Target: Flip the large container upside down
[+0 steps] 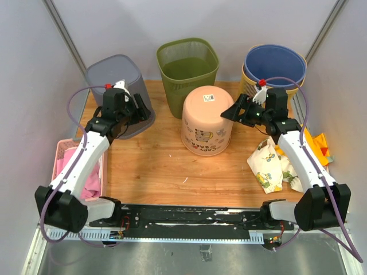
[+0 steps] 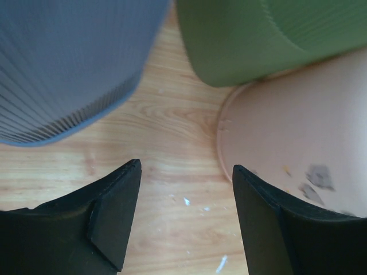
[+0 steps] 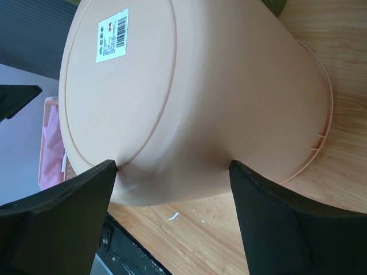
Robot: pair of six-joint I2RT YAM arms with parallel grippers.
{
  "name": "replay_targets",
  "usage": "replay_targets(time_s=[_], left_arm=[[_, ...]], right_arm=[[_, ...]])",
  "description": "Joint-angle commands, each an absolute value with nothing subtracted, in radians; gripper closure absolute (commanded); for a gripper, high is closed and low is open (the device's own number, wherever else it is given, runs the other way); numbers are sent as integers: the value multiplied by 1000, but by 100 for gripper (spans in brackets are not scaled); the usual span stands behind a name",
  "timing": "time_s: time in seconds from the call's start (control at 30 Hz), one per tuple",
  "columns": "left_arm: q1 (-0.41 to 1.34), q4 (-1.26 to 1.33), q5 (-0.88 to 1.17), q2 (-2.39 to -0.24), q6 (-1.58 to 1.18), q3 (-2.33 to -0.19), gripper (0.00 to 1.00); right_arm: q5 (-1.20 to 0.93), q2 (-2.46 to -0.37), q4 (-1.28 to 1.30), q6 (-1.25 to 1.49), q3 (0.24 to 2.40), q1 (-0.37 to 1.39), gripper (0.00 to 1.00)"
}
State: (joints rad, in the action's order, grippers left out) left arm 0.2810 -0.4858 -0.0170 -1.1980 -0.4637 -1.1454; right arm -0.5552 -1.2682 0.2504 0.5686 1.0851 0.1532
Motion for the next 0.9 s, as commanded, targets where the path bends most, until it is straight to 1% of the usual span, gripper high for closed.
replay_targets(time_s=[0.0, 0.07, 0.23, 0.37, 0.53, 0.6, 0.7, 0.77, 0.87], left_arm=[[181, -345, 1, -1280, -401, -1123, 32], [149, -311, -42, -1338, -372, -1138, 33], [49, -277, -51, -1512, -313, -1232, 34], [-6, -265, -55, -1591, -288, -1297, 34], [-48, -306, -86, -1643, -242, -1387, 34], [-51, -340, -88, -1647, -229, -1425, 34], [-51, -374, -29, -1591, -233, -1447, 32], [-51, -392, 30, -1531, -243, -1446, 30], [-49, -414, 106, -1431, -264, -1445, 28]], right_arm=[[-573, -1268, 235, 570, 1056, 168, 19], [-581, -1264, 235, 569, 1051, 168, 19], [-615, -1261, 201, 588, 1031, 168, 19], [-635, -1269, 170, 600, 1015, 191, 19], [-645, -1300, 124, 631, 1005, 303, 19], [-640, -1326, 92, 648, 1016, 377, 19], [-660, -1383, 55, 657, 1072, 493, 19], [-675, -1416, 96, 629, 1138, 541, 20], [-649, -1406, 218, 561, 1212, 544, 21]])
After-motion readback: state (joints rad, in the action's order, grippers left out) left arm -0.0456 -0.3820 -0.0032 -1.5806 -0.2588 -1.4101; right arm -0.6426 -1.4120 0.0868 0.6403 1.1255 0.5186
